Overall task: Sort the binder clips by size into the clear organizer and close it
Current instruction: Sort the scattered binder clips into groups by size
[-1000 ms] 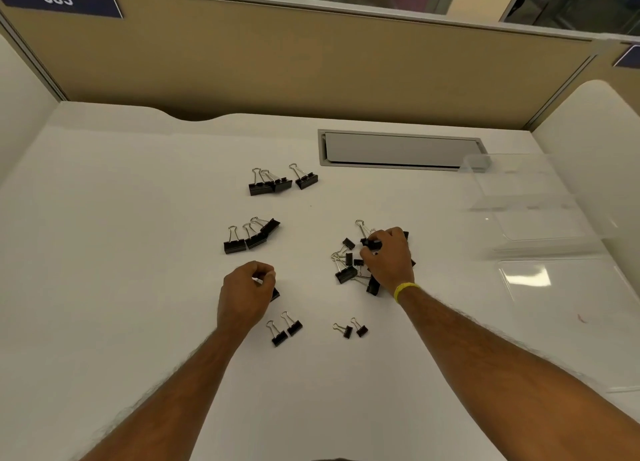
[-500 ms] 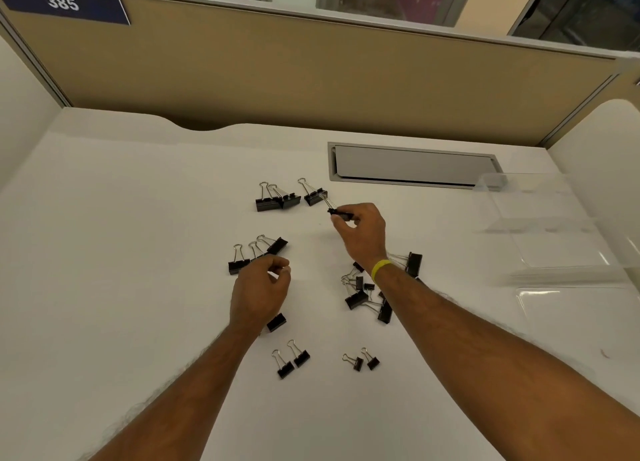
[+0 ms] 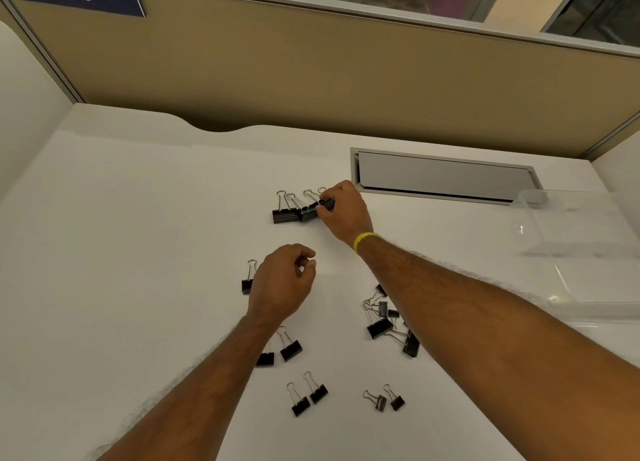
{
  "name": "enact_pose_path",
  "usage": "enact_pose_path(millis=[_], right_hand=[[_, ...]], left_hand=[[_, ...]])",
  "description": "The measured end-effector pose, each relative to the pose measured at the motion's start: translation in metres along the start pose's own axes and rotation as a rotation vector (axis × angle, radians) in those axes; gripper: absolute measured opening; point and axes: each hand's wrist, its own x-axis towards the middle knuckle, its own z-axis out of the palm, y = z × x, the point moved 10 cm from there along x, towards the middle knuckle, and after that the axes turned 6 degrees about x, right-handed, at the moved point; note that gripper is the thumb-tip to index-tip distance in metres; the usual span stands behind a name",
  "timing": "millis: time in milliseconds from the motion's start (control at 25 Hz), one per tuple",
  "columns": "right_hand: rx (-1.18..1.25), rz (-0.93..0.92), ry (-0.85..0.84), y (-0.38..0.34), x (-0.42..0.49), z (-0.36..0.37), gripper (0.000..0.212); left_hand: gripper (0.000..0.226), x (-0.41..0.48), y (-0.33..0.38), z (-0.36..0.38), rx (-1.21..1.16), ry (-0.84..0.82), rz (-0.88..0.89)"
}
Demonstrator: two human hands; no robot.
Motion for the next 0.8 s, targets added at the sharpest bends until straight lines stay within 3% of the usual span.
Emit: enact_pose_path(millis=[320,480,800], right_hand=[[-0.035,-0.029,0.014,0.011,-0.030,-0.019,0.038],[-0.078,-0.060,-0.008,0.017,-0.065,-0.033,0.039],[-0.160,-0.014,-0.128,0.050,-0.154,-0.052,0.056]], left_hand=[[0.020,0.003,0.011,-0.003,0.102,0.015,0.109],[0.044,-0.003,0.023,0.009,0.332,-0.042,0.249],[0.080,-0.047,0.034,0.047,0.646,-0.237,0.331]])
